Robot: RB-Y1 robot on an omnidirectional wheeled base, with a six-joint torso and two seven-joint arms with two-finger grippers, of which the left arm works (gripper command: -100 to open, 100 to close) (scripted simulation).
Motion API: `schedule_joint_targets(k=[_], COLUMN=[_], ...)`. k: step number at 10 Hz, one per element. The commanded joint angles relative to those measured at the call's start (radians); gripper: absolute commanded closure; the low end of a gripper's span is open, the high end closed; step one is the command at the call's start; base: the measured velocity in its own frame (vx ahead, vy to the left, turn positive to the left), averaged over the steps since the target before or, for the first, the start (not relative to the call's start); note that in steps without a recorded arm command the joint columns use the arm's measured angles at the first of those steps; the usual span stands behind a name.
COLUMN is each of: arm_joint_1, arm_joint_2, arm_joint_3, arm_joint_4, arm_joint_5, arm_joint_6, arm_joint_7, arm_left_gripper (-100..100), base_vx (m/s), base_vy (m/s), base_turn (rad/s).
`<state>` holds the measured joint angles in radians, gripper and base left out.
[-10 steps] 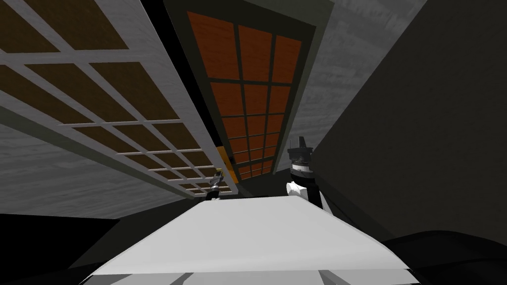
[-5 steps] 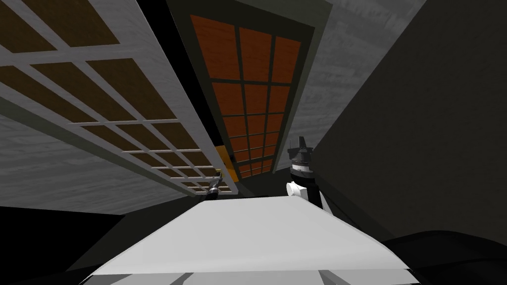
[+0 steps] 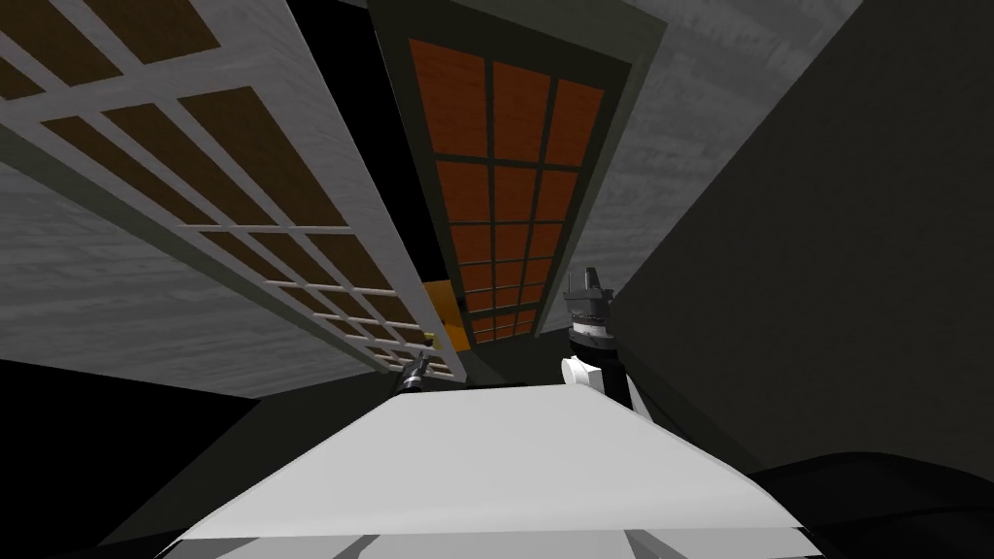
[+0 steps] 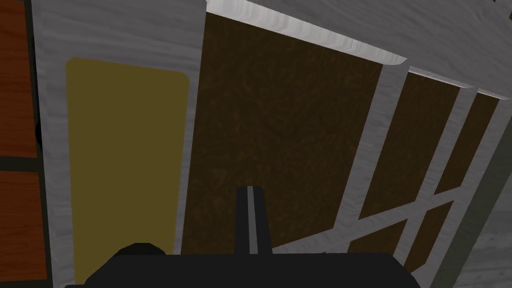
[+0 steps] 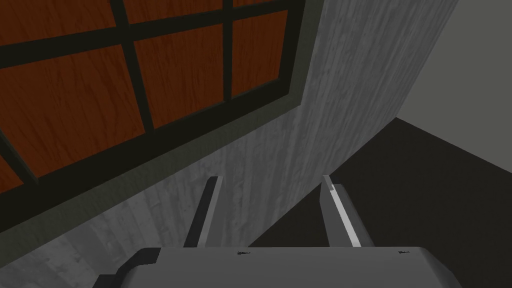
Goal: Pull the door open
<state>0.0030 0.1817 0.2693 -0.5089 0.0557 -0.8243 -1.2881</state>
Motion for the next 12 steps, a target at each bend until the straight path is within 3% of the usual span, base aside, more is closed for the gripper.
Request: schedule_joint_targets(k=[1,3,6,7,9,10,12], arm_joint_1=[-0.005,-0.010,-0.026,-0.026,-0.026,-0.033,-0.033], arm_joint_2=[0.009,0.019,0.048,0.048,0.048,0.061,0.061], arm_joint_3=[-0.019,-0.041,-0.107,-0.107,-0.107,-0.135,-0.135], arm_joint_4=[-0.008,-0.017,-0.045,-0.013,-0.045,-0.057,-0.057], arm_joint_5=[-0.016,-0.034,-0.089,-0.089,-0.089,-0.112,-0.112], arm_joint_6=[-0.012,-0.025,-0.065,-0.065,-0.065,-0.082,-0.082], arm_joint_7=[0.005,0.010,0.026,0.026,0.026,0.033,0.033], arm_left_gripper=[-100,-100,-100,-100,-100,-100,-100], base_vx=[-0.143,-0.209,-0.242,-0.132,-0.005,-0.079,-0.086], base_vy=[0.027,0.083,0.101,0.063,0.011,0.036,0.039], base_turn=[-0.100,-0.088,-0.158,-0.045,0.020,-0.131,-0.045])
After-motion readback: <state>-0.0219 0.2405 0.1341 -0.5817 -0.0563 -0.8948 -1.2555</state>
